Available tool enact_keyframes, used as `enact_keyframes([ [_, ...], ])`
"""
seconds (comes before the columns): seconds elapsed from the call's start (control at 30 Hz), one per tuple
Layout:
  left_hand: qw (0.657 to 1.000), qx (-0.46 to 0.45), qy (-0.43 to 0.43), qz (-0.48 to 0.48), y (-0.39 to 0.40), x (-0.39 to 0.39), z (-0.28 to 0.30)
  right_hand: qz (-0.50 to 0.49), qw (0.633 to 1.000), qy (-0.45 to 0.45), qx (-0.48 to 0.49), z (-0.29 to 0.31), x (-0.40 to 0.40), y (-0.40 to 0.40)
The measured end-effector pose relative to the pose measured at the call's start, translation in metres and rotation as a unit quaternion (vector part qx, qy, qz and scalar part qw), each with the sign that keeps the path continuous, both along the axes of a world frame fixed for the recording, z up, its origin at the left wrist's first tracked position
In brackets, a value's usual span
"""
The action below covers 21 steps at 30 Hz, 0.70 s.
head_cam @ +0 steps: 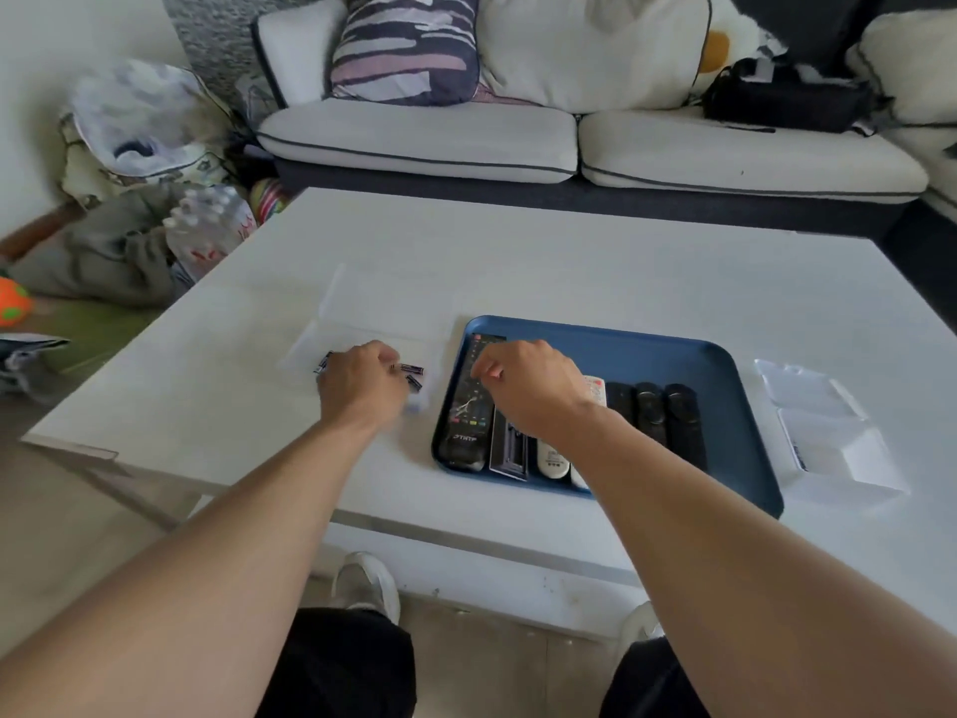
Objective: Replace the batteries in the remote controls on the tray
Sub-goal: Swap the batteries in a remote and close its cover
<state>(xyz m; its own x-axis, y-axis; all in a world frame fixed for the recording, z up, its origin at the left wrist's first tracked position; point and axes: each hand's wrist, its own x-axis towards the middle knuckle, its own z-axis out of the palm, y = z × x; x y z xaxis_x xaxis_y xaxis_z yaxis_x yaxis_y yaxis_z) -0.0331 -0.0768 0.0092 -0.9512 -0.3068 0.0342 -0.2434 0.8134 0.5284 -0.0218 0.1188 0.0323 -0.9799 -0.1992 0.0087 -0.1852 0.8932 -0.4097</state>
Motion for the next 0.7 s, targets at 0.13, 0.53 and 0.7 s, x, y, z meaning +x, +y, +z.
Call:
enact_keyframes([
  [0.13,0.998,-0.037,-0.053,-0.028,-0.014,-0.001,-0.001,0.025,0.999,0.009,-0.025,-0.003,-0.008,-0.025],
  [0.53,0.995,-0.005,-0.088,-0.043,-0.052,0.005,-0.005,0.062,0.992,0.043,0.103,-0.015,-0.022,-0.087],
  [0.7,0.994,0.006,-0.094,-0.046,-0.059,0.004,-0.008,0.064,0.972,0.065,0.218,-0.013,-0.023,-0.109],
])
